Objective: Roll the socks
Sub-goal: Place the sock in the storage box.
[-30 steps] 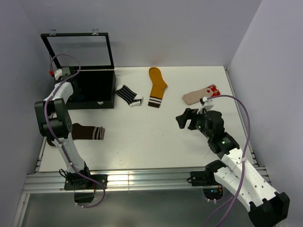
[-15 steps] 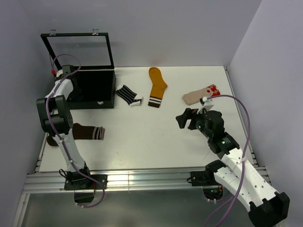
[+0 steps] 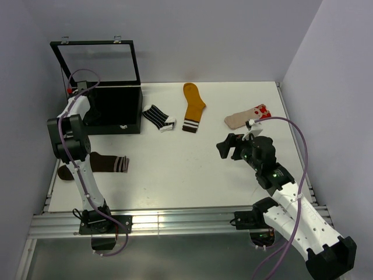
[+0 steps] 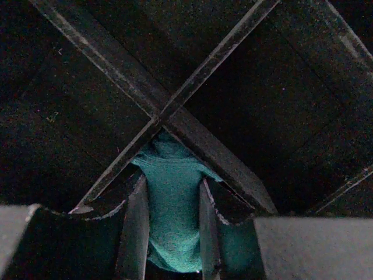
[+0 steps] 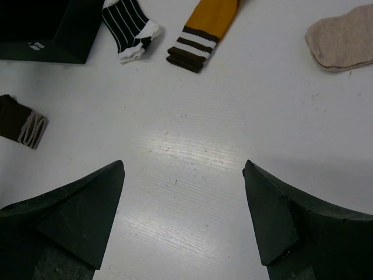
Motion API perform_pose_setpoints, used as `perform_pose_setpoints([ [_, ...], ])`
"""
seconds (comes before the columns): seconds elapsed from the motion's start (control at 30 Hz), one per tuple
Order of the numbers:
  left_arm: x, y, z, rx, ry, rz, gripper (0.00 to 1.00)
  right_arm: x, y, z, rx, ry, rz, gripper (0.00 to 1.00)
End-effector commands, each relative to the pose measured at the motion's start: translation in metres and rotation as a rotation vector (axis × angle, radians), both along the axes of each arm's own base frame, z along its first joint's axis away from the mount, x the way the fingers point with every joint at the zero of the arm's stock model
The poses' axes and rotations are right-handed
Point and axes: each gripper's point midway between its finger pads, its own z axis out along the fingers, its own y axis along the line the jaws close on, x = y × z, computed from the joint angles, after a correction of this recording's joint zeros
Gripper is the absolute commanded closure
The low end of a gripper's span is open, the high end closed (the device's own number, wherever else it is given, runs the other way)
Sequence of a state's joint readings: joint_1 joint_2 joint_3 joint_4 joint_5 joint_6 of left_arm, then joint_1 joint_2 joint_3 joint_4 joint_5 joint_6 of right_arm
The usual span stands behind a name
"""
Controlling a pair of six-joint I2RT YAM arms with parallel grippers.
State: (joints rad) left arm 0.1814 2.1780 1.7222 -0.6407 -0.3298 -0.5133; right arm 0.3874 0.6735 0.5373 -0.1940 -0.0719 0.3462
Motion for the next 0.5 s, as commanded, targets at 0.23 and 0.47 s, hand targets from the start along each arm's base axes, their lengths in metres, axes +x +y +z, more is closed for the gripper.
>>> perform_pose_setpoints([
  [0.23,-0.015,-0.031,-0.023,-0.176,0.104,-0.093,0.94,0.008,0.0,0.017,0.001,-0.061,-0.001,0.1],
  [0.47,-0.023,-0.038,-0.042,-0.224,0.14,-0.069,0.89,0.007,0.001,0.016,0.009,-0.064,0.003,0.1],
])
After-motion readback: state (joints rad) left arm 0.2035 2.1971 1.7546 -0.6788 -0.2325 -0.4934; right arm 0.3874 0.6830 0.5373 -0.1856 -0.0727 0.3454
